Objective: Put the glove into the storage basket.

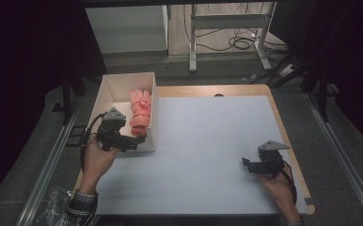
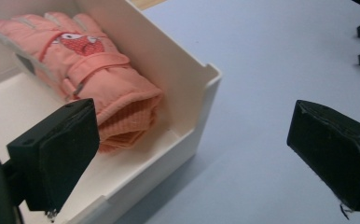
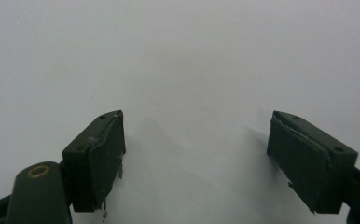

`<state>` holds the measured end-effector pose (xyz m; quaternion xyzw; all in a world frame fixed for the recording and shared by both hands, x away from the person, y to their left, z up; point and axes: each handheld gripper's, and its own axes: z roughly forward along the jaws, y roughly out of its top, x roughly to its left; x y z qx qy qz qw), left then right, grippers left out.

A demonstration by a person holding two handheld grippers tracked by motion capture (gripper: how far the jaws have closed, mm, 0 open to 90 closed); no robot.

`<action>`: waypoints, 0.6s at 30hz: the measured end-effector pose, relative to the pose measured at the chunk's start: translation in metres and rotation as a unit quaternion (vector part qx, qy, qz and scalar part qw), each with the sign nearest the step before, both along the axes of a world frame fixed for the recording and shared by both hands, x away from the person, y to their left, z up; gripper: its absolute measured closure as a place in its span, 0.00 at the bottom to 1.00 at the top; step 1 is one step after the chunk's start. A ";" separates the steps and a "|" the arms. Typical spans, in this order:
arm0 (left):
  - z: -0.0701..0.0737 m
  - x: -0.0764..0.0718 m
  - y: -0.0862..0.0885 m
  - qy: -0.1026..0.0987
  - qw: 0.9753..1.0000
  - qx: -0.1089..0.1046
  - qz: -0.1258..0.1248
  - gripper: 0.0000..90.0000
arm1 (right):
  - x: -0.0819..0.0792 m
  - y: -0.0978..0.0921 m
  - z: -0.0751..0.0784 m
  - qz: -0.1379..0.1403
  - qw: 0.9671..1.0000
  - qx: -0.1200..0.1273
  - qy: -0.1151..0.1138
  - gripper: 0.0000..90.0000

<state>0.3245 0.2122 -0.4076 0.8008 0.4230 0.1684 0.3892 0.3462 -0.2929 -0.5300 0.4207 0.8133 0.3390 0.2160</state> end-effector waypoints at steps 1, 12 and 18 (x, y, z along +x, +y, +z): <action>-0.001 -0.002 -0.002 -0.001 1.000 0.001 -0.003 0.03 | 0.000 0.000 0.000 0.000 1.000 0.000 0.001 0.22; -0.004 -0.015 -0.022 -0.007 1.000 -0.002 -0.030 0.03 | 0.000 0.000 0.000 0.000 1.000 0.000 0.000 0.21; -0.004 -0.020 -0.040 -0.008 0.999 -0.004 -0.052 0.03 | 0.000 0.000 0.000 0.000 1.000 0.000 0.000 0.21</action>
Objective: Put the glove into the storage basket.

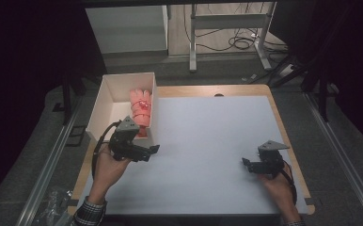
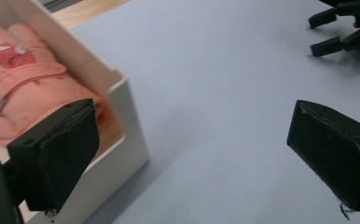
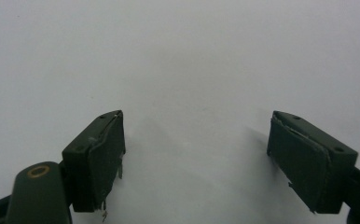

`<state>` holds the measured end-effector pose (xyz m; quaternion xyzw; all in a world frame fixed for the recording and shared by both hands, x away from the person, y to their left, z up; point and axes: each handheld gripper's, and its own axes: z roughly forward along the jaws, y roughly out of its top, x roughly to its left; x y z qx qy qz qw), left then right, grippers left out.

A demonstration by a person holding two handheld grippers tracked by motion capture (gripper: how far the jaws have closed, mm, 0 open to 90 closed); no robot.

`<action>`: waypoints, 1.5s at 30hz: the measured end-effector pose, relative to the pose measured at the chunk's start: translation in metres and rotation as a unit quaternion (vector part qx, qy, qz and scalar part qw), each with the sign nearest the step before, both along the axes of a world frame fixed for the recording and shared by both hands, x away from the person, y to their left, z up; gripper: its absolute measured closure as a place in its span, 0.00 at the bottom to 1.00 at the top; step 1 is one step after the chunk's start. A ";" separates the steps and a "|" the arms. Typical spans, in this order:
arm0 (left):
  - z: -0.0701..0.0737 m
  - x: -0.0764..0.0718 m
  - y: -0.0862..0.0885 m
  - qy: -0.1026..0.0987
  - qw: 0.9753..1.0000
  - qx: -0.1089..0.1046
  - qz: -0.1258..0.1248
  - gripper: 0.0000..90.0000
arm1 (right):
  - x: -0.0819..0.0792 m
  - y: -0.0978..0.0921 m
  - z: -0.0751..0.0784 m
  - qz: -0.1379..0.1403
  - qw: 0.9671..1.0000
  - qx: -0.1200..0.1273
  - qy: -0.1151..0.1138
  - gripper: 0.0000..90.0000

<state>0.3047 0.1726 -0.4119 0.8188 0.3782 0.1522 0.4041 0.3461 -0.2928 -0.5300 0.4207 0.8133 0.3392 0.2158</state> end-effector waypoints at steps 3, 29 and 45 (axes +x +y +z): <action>0.000 0.000 -0.009 -0.001 1.000 0.000 -0.013 0.03 | 0.000 0.000 0.000 0.000 1.000 0.000 0.000 0.21; -0.043 0.017 -0.089 0.004 0.996 0.007 -0.092 0.03 | 0.000 0.000 0.000 0.001 1.000 0.000 0.000 0.21; -0.106 0.024 -0.095 0.039 0.996 0.019 -0.078 0.03 | 0.000 0.000 0.000 0.001 1.000 -0.001 0.000 0.21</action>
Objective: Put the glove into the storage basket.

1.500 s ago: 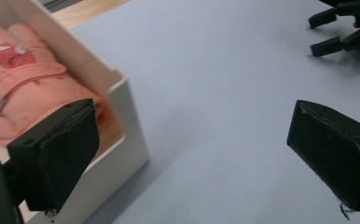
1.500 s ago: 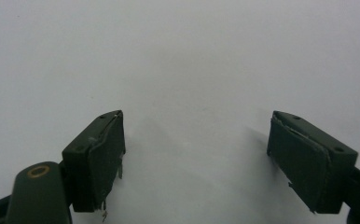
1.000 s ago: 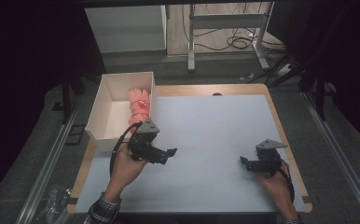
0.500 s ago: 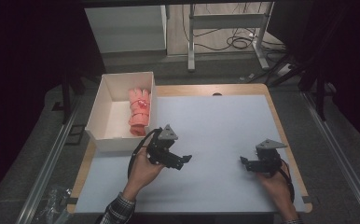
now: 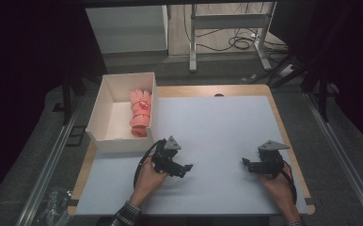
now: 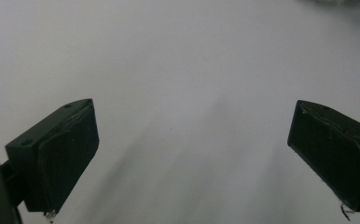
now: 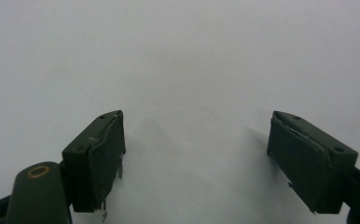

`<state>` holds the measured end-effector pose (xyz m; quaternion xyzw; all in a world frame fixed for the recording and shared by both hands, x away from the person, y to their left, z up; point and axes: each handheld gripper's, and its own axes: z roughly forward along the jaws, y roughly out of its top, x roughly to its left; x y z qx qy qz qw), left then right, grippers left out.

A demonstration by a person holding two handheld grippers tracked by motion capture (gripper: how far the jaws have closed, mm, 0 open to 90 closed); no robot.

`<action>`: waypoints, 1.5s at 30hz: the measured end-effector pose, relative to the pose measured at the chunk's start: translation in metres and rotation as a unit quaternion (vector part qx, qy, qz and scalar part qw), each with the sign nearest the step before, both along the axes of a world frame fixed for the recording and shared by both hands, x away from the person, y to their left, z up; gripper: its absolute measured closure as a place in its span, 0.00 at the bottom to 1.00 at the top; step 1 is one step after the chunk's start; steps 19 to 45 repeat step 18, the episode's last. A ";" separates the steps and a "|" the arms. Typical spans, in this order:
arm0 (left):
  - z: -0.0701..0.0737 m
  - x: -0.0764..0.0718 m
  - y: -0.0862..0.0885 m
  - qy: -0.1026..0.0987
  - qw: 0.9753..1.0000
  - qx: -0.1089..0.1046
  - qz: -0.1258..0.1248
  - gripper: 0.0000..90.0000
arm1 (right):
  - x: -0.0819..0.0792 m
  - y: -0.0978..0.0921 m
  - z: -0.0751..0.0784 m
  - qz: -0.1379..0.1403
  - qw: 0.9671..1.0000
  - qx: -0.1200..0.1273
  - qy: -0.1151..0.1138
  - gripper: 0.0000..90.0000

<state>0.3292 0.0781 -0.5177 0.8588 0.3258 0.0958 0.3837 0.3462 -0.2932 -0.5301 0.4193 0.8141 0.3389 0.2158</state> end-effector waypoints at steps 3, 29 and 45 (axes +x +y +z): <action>-0.007 0.000 -0.003 0.002 1.000 0.011 0.001 0.03 | 0.000 0.000 0.000 0.000 1.000 0.000 0.000 0.21; -0.028 -0.003 -0.015 -0.004 0.999 0.038 0.005 0.00 | 0.000 0.000 0.000 0.000 1.000 0.001 0.000 0.21; -0.028 -0.003 -0.015 -0.004 0.999 0.038 0.005 0.00 | 0.000 0.000 0.000 0.000 1.000 0.001 0.000 0.21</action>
